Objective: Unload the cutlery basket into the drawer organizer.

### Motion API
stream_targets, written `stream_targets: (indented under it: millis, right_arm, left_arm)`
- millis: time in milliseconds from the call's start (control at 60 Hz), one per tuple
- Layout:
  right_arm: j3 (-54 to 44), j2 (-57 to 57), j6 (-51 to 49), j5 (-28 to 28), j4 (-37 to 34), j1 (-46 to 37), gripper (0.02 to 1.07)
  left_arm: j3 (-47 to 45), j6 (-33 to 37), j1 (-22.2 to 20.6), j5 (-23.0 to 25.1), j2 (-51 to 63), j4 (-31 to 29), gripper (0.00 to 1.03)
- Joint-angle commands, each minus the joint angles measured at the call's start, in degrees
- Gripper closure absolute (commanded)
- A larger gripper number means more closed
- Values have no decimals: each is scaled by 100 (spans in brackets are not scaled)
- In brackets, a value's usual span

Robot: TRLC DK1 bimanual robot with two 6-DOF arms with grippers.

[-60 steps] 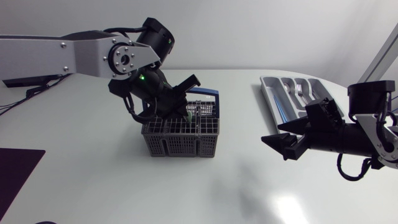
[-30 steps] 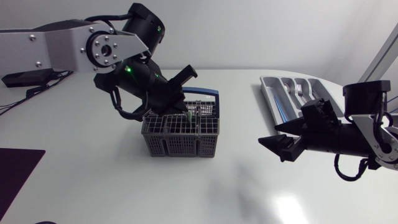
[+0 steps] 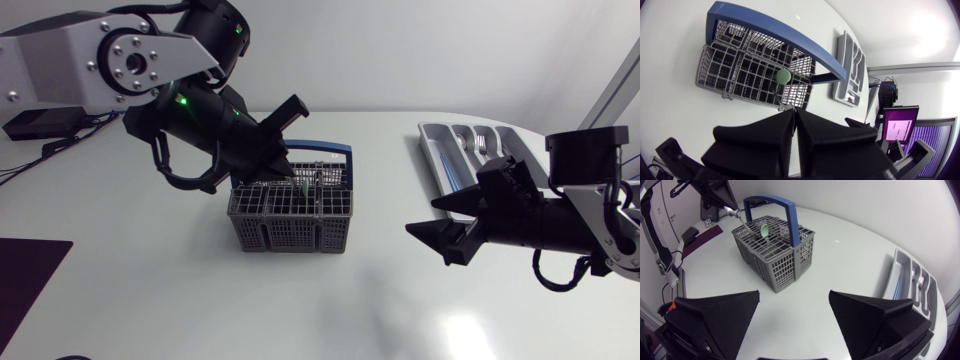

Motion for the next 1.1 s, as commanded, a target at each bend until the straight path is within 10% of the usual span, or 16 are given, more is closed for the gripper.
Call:
stream_targets:
  millis: [0, 1083]
  right_arm:
    - [-85, -237, -9, 37, -138, 181, 7]
    - [337, -184, 615, 1215, 178, 2589, 7]
  left_arm:
    - [-96, 80, -24, 34, -216, -117, 97]
    - [0, -148, -104, 1063, -533, -451, 97]
